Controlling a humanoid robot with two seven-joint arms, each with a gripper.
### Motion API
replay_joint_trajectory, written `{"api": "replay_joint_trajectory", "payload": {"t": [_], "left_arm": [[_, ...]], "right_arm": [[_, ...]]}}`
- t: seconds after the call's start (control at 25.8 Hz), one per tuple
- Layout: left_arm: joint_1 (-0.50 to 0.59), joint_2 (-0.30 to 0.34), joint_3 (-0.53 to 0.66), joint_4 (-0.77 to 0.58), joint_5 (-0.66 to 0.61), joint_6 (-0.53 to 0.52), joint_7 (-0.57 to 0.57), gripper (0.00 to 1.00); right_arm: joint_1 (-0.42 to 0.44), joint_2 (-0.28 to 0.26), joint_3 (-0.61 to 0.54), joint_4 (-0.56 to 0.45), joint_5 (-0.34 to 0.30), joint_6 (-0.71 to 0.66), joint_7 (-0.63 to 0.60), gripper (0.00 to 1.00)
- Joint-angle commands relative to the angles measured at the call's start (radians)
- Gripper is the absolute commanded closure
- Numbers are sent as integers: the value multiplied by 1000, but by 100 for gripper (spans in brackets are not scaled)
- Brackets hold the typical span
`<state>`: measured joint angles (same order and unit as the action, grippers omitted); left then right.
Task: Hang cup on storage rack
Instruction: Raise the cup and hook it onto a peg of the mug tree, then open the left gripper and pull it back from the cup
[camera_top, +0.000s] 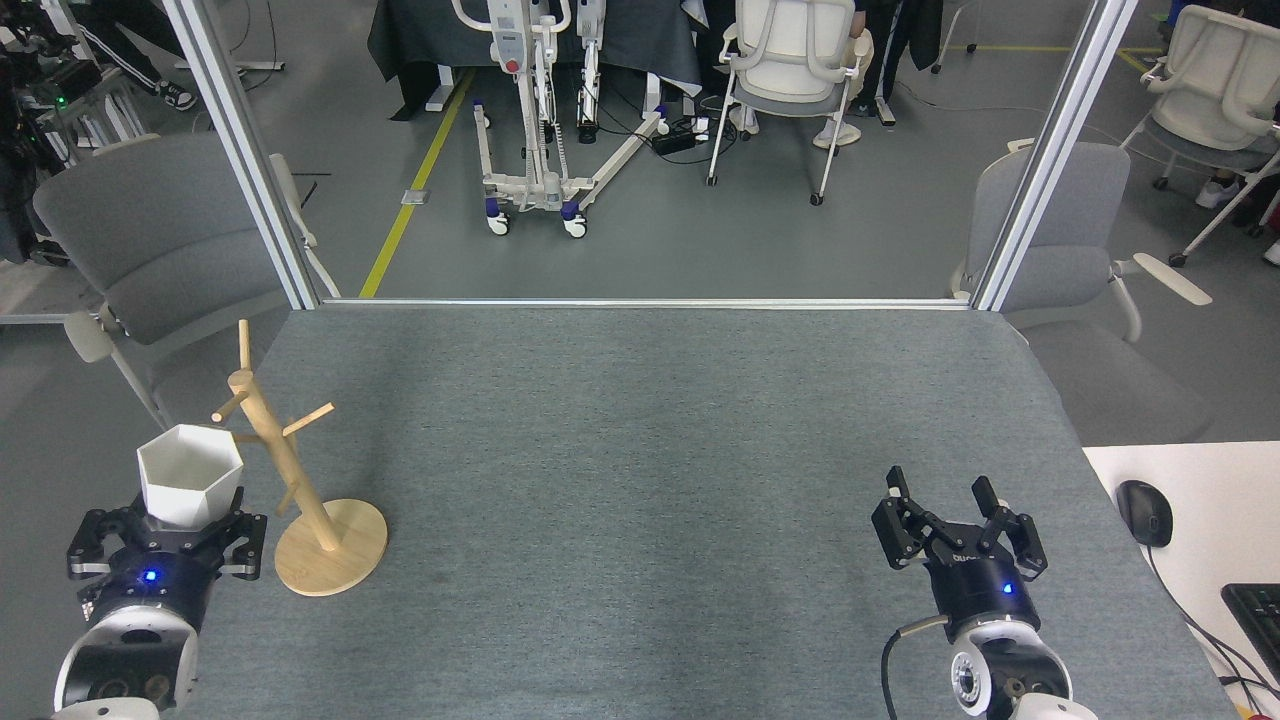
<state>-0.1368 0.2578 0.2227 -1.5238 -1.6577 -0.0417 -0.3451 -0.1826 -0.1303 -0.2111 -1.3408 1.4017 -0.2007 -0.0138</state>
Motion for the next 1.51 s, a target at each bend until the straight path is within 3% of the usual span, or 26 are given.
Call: {"api": "replay_joint_trajectory", "payload": {"t": [0.0,0.04,0.23,0.43,0.54,1.47], "left_arm": [[5,0,-14,1,-14,0,0,100],[3,-2,-14,1,-14,2,0,97],[2,-8,-14,7,-20,5,3,34],[2,-20,-14,10,-20,9,11,8],[2,-26,-14,13,-17,8,9,2],[43,-43,-11,113,-5,3,75,1]], "right_arm": [[-1,-9,1,6,-4,-2,-3,0],[0,-8,2,6,-3,-2,-3,0],[5,-17,7,6,-6,-5,-3,0],[2,-18,7,6,-6,-3,-2,0],[2,-12,6,6,-6,-2,-2,0],[-26,-20,4,5,3,-8,2,0]]}}
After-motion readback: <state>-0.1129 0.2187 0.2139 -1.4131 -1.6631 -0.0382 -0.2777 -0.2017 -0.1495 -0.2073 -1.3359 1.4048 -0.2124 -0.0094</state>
